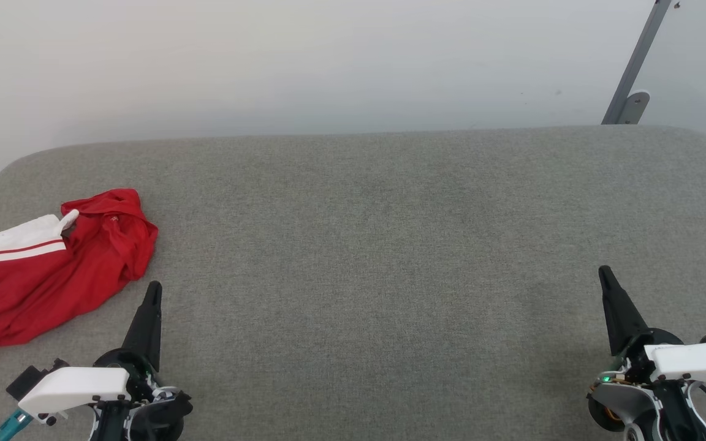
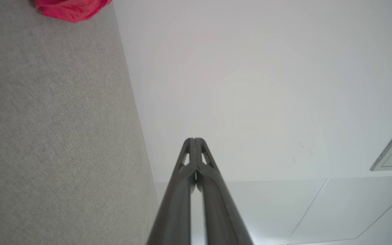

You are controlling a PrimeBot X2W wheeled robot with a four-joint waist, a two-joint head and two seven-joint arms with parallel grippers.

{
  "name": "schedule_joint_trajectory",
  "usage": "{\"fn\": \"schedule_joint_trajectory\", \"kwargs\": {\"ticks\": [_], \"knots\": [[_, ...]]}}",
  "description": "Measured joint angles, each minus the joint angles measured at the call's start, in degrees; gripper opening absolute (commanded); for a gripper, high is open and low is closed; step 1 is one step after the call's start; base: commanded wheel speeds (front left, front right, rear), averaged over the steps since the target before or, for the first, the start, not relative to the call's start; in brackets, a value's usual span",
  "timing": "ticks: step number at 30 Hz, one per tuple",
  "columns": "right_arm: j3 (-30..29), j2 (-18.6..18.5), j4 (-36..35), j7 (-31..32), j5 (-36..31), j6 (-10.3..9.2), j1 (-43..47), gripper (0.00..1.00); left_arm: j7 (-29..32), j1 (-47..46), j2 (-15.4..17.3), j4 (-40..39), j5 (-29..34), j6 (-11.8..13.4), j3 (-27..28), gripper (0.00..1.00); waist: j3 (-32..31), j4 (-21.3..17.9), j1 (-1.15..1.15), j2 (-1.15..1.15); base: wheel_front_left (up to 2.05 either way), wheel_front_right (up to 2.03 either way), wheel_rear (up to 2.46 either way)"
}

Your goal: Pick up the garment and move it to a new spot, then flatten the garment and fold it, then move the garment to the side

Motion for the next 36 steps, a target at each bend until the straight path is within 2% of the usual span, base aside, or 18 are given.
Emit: {"fn": "schedule_joint_trajectory", "kwargs": {"ticks": [13,14,21,27,36], "knots": [[0.0,0.0,0.0,0.0,0.0,0.0,0.0,0.0,0.0,0.0,0.0,0.0,0.0,0.0,0.0,0.0,0.0,0.0,0.0,0.0,0.0,0.0,0.0],[0.0,0.0,0.1,0.0,0.0,0.0,0.0,1.0,0.0,0.1,0.0,0.1,0.0,0.0,0.0,1.0,0.0,0.0,0.0,0.0,0.0,0.0,0.0],[0.6,0.4,2.4,-0.6,-0.2,-0.09,2.6,1.0,-0.4,2.7,-0.8,2.1,0.0,0.5,-0.5,1.0,0.0,0.0,0.0,0.0,0.0,0.0,0.0],[1.9,0.1,2.2,-2.2,-4.4,-0.09,2.1,1.0,-2.1,2.7,-0.2,0.3,1.5,2.1,-1.5,1.0,-0.1,0.0,0.0,0.0,0.0,0.0,0.0],[2.7,-0.6,2.5,-3.2,-16.8,-0.09,0.9,1.0,-4.7,2.7,3.1,-1.8,12.1,6.7,-4.2,1.0,-0.2,-0.1,0.0,0.0,0.0,0.0,0.0]]}}
